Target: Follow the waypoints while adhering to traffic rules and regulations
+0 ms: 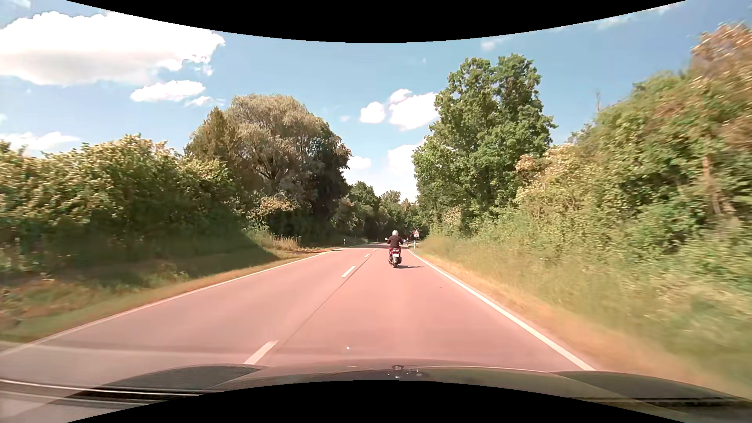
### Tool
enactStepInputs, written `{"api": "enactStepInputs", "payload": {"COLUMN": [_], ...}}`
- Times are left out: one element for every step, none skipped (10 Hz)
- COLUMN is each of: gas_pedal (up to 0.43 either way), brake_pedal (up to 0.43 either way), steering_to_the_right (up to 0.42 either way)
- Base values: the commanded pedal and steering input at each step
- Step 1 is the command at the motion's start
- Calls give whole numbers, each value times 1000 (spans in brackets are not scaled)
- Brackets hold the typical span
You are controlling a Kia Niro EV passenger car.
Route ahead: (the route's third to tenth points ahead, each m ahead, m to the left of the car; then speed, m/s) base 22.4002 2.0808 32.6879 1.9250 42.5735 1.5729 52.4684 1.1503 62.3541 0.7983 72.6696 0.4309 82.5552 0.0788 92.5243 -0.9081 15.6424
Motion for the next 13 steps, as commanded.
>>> {"api": "enactStepInputs", "payload": {"gas_pedal": [67, 67, 87, 110, 157, 157, 169, 169, 169, 169, 169, 169, 169], "brake_pedal": [12, 12, 12, 12, 12, 12, 12, 12, 12, 12, 12, 12, 12], "steering_to_the_right": [-5, -5, -5, -5, -5, -5, -5, -5, -5, -5, -5, -5, -5]}}
